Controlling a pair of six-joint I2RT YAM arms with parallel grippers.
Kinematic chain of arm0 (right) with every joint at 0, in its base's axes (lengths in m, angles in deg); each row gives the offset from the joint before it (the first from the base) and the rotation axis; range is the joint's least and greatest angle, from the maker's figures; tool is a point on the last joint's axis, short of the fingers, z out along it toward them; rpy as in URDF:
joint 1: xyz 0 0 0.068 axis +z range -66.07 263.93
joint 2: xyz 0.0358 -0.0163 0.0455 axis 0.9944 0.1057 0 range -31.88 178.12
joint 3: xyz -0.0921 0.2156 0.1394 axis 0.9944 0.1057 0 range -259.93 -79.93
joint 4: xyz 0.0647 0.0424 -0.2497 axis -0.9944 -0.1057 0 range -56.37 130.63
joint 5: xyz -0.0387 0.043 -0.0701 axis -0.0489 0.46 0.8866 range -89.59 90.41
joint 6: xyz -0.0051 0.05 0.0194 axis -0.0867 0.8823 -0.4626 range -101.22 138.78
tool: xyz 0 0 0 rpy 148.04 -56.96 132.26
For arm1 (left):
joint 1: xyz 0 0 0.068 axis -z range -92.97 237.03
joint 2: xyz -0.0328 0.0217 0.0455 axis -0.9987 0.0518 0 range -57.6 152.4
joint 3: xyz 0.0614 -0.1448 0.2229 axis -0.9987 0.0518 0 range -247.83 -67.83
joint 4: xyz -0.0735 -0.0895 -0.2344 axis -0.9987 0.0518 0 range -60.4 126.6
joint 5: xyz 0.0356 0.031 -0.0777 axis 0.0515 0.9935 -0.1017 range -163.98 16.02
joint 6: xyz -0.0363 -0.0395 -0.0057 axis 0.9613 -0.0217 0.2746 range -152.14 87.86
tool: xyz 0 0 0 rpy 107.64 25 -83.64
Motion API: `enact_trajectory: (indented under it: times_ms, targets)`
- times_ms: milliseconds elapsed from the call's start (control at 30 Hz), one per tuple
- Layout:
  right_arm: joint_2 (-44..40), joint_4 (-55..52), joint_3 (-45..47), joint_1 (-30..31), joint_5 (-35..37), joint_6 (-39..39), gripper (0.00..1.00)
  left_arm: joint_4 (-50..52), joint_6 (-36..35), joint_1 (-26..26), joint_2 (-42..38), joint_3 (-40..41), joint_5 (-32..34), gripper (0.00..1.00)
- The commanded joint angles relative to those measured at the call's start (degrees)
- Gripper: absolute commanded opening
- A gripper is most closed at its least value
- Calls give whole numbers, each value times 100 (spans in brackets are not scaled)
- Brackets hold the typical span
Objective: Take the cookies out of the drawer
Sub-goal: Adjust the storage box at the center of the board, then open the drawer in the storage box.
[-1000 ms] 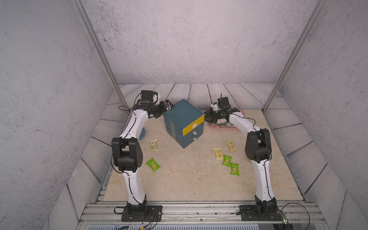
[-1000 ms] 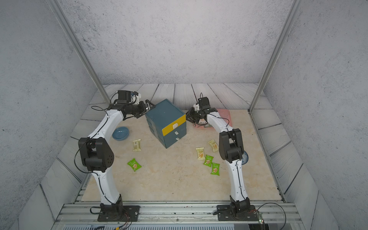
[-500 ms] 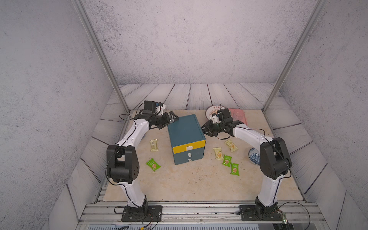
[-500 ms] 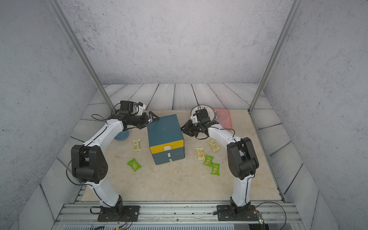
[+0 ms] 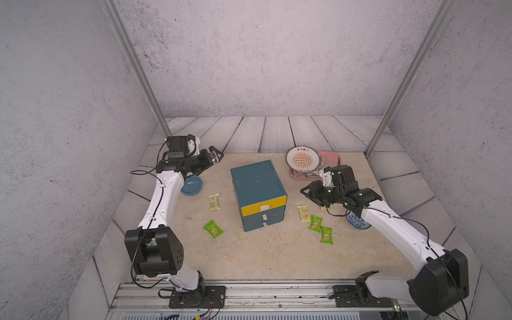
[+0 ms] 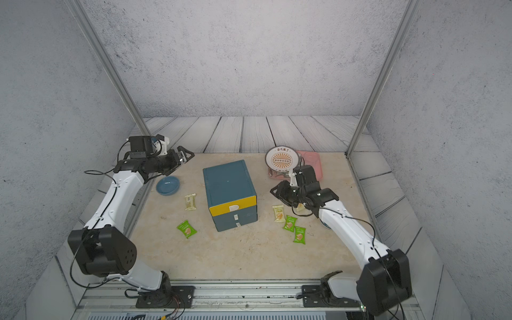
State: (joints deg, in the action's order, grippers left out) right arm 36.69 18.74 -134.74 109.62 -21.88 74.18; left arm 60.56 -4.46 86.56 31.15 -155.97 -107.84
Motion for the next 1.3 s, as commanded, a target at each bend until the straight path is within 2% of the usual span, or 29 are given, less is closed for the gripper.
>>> enact_trajectory:
  times_ms: [0, 67, 133, 200, 300, 367, 433, 533, 633, 833, 1133, 1267]
  targets:
    - [-689, 1164, 1172, 725, 394, 1356, 40, -34, -418, 753, -332, -355, -536, 99]
    - [-878, 2154, 1850, 1365, 825, 1954, 40, 213, -776, 1146, -375, -416, -570, 99]
    - [-826, 2767, 2235, 2026, 1392, 2211, 41, 295, -967, 1389, -394, -352, -743, 99]
    - [-581, 3574, 2581, 2733, 2065, 2372, 41, 277, -1076, 1611, -370, -248, -937, 100]
    - [22, 5298, 3167, 3429, 3112, 2582, 42, 501, -1297, 1939, -277, -183, -977, 99]
    - [532, 6311, 3442, 3724, 3843, 2677, 42, 595, -1382, 2104, -222, -85, -816, 98]
    - [1233, 7464, 3598, 3920, 4286, 2599, 42, 730, -1496, 2201, -145, -12, -721, 98]
    - [2480, 8972, 3414, 4004, 4432, 2466, 42, 1042, -1664, 2261, -16, 3, -532, 98]
    - [3726, 10217, 3147, 4075, 4695, 2714, 42, 1228, -1736, 2262, 46, 98, -455, 97]
    - [4047, 10225, 2772, 4141, 4856, 2366, 42, 1195, -1765, 2253, -31, 506, -253, 97]
    - [4514, 10222, 2494, 4137, 4851, 2618, 39, 1053, -1661, 2236, 18, 779, -190, 96]
    - [4476, 10227, 2642, 4144, 4884, 2738, 39, 1047, -1644, 2231, -7, 846, -161, 96]
